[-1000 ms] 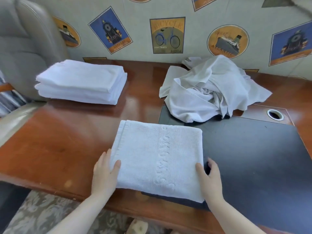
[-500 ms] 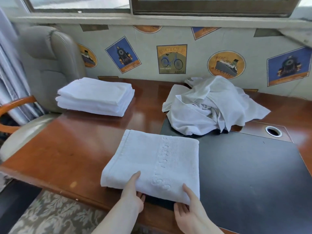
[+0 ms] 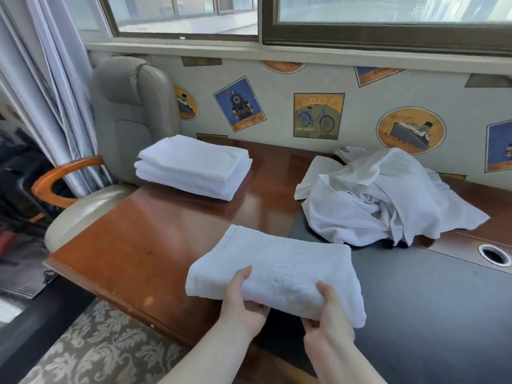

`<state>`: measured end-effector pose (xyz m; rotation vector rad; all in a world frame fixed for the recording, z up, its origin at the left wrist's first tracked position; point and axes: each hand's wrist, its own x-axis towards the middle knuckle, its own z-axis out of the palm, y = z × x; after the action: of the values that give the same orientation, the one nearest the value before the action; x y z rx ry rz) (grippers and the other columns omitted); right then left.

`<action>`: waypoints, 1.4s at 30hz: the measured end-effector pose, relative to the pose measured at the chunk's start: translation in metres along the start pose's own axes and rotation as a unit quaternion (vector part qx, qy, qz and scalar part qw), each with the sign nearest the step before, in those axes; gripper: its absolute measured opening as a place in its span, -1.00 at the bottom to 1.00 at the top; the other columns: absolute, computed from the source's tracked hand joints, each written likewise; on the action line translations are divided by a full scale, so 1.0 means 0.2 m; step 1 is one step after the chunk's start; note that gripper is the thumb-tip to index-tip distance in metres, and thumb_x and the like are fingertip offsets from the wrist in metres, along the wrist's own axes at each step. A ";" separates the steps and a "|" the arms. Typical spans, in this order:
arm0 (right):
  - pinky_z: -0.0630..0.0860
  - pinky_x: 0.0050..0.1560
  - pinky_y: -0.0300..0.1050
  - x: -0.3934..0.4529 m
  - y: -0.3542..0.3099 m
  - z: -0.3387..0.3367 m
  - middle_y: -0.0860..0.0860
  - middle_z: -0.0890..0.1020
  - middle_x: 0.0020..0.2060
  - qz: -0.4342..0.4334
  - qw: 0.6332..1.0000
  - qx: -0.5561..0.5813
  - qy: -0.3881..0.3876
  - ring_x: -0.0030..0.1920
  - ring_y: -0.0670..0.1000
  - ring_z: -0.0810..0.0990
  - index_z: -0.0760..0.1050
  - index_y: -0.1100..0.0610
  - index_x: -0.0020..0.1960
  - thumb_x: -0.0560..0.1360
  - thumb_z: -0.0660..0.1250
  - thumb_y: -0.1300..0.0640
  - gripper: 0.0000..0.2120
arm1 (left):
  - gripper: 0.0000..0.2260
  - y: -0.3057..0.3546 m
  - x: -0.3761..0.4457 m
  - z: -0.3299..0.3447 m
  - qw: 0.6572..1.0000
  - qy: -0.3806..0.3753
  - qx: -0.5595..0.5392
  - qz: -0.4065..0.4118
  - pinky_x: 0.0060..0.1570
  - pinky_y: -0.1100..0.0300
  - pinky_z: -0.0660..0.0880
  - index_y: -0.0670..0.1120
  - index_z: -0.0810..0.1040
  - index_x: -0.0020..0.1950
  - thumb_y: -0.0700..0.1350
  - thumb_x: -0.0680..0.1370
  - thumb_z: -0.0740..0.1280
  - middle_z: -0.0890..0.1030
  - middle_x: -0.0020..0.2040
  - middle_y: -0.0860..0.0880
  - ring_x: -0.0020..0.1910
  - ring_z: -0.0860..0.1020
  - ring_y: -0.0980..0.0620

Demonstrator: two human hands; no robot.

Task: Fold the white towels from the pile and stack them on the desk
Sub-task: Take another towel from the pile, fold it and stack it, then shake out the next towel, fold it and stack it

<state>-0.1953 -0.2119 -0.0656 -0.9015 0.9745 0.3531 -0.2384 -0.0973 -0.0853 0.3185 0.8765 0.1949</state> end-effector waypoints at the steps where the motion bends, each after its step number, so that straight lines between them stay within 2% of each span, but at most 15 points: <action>1: 0.49 -0.38 -0.12 -0.02 -0.02 0.05 0.03 0.58 -0.22 -0.026 1.000 -0.013 0.007 -0.31 0.02 0.60 0.41 0.14 -0.11 0.32 0.53 0.14 -0.69 | -0.53 0.04 -0.01 0.03 1.000 0.000 -0.002 0.006 0.16 -0.09 0.54 -0.21 0.56 0.22 -0.15 0.33 0.49 0.68 0.03 -0.23 0.00 0.66 -0.27; 4: 0.46 -0.42 -0.16 -0.06 -0.05 0.22 0.02 0.53 -0.23 -0.056 0.998 -0.030 0.005 -0.33 -0.03 0.57 0.37 0.18 -0.04 0.31 0.54 0.12 -0.60 | -0.59 0.20 -0.03 0.14 1.000 0.005 -0.011 0.016 0.09 -0.06 0.58 -0.22 0.55 0.18 -0.13 0.37 0.48 0.69 -0.03 -0.23 -0.07 0.68 -0.24; 6: 0.43 -0.44 -0.16 -0.09 -0.06 0.37 0.01 0.50 -0.23 -0.039 0.999 -0.030 -0.008 -0.33 -0.03 0.54 0.37 0.20 -0.02 0.29 0.56 0.10 -0.56 | -0.58 0.36 -0.02 0.21 0.999 0.032 -0.017 0.015 -0.09 -0.02 0.63 -0.22 0.53 0.16 -0.14 0.36 0.51 0.70 -0.10 -0.22 -0.15 0.69 -0.23; 8: 0.39 -0.44 -0.14 -0.14 -0.05 0.52 0.02 0.49 -0.23 -0.020 0.999 -0.041 -0.025 -0.32 -0.01 0.52 0.38 0.21 0.06 0.28 0.57 0.05 -0.48 | -0.52 0.54 -0.02 0.29 0.997 0.071 -0.019 0.013 -0.19 -0.01 0.62 -0.20 0.48 0.19 -0.13 0.34 0.53 0.68 -0.06 -0.21 -0.12 0.67 -0.22; 12: 0.43 -0.38 -0.09 -0.26 0.01 0.86 0.11 0.58 -0.10 -0.005 0.997 -0.051 -0.057 -0.27 0.05 0.56 0.41 0.22 0.15 0.25 0.58 0.04 -0.40 | -0.48 0.92 0.01 0.42 0.994 0.112 -0.012 0.003 -0.07 -0.04 0.60 -0.18 0.45 0.21 -0.11 0.32 0.54 0.60 0.01 -0.14 -0.03 0.63 -0.16; 16: 0.57 -0.09 0.03 -0.42 0.08 1.31 0.13 0.53 -0.22 -0.002 0.996 -0.026 -0.081 -0.31 0.09 0.53 0.40 0.23 -0.13 0.33 0.55 0.16 -0.66 | -0.63 1.38 0.09 0.56 0.996 0.090 0.012 -0.017 -0.19 -0.02 0.59 -0.23 0.48 0.01 -0.10 0.33 0.51 0.57 -0.10 -0.16 -0.19 0.58 -0.15; 19: 0.57 0.07 0.10 -0.58 0.07 1.67 0.09 0.45 -0.27 -0.046 0.995 -0.032 -0.088 -0.28 0.08 0.48 0.31 0.17 -0.24 0.39 0.52 0.19 -0.65 | -0.64 1.72 0.15 0.75 0.996 0.087 0.037 0.007 -0.09 -0.05 0.60 -0.19 0.49 0.07 -0.13 0.36 0.50 0.54 -0.07 -0.15 -0.21 0.56 -0.15; 21: 0.56 0.12 0.10 -0.67 0.04 1.92 0.11 0.48 -0.23 -0.065 0.990 -0.033 -0.121 -0.21 0.10 0.51 0.35 0.20 -0.23 0.42 0.49 0.16 -0.69 | -0.63 1.94 0.18 0.91 0.997 0.061 0.042 0.032 -0.07 -0.07 0.62 -0.17 0.52 0.11 -0.14 0.36 0.50 0.55 -0.04 -0.13 -0.17 0.58 -0.14; 25: 0.56 0.05 -0.01 -0.83 -0.06 2.34 0.12 0.45 -0.24 -0.099 0.975 0.025 -0.198 -0.25 0.08 0.47 0.33 0.21 -0.21 0.43 0.48 0.10 -0.67 | -0.67 2.32 0.20 1.20 0.992 -0.070 0.068 0.079 -0.35 -0.11 0.62 -0.18 0.51 0.06 -0.15 0.37 0.50 0.60 -0.03 -0.16 -0.18 0.64 -0.16; 28: 0.64 -0.15 -0.04 -0.83 -0.07 2.52 0.11 0.54 -0.19 -0.133 0.960 0.077 -0.234 -0.21 0.07 0.56 0.39 0.18 -0.17 0.39 0.51 0.15 -0.72 | -0.58 2.49 0.30 1.29 0.981 -0.159 0.068 0.086 -0.19 -0.19 0.63 -0.21 0.47 0.13 -0.13 0.36 0.53 0.66 -0.02 -0.23 -0.13 0.67 -0.23; 30: 0.67 -0.23 -0.06 -0.70 0.01 2.60 0.09 0.63 -0.12 -0.145 0.952 0.102 -0.249 -0.18 0.06 0.65 0.50 0.16 -0.08 0.35 0.53 0.20 -0.75 | -0.57 2.54 0.47 1.25 0.976 -0.188 0.066 0.093 -0.07 -0.14 0.62 -0.21 0.49 0.17 -0.12 0.38 0.51 0.67 0.00 -0.22 -0.06 0.67 -0.21; 32: 0.68 -0.20 -0.05 -0.48 0.15 2.61 0.08 0.66 -0.04 -0.151 0.955 0.112 -0.230 -0.11 0.07 0.68 0.53 0.16 0.03 0.31 0.55 0.22 -0.66 | -0.57 2.53 0.69 1.11 0.974 -0.193 0.072 0.095 -0.04 -0.04 0.63 -0.18 0.54 0.21 -0.12 0.39 0.49 0.69 0.01 -0.18 -0.01 0.67 -0.15; 35: 0.66 -0.11 -0.05 -0.07 0.47 2.53 0.06 0.69 0.04 -0.123 0.973 0.095 -0.169 0.02 0.06 0.68 0.57 0.13 0.12 0.31 0.54 0.23 -0.60 | -0.56 2.43 1.05 0.75 0.986 -0.133 0.077 0.067 -0.07 0.05 0.61 -0.12 0.59 0.20 -0.18 0.32 0.48 0.71 -0.01 -0.11 0.00 0.66 -0.09; 38: 0.56 -0.27 -0.10 0.24 0.80 2.35 0.05 0.67 0.06 -0.089 0.991 0.042 -0.091 -0.06 0.02 0.65 0.58 0.12 0.07 0.33 0.50 0.28 -0.67 | -0.65 2.28 1.27 0.38 0.994 -0.057 0.081 0.034 -0.03 0.06 0.57 -0.13 0.60 0.21 -0.25 0.42 0.40 0.71 -0.06 -0.09 -0.04 0.65 -0.10; 42: 0.56 -0.36 -0.19 0.37 0.89 2.30 0.04 0.70 0.07 -0.092 0.993 0.026 -0.075 0.04 0.06 0.67 0.61 0.12 0.18 0.27 0.53 0.24 -0.53 | -0.61 2.28 1.37 0.27 0.996 -0.058 0.054 0.050 0.05 -0.01 0.56 -0.10 0.60 0.22 -0.12 0.40 0.47 0.69 0.08 -0.10 0.02 0.68 -0.11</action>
<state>-0.0082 0.2502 -0.1015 -0.8960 0.7517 0.2330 -0.0425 0.3996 -0.0908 0.4702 0.7584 0.2195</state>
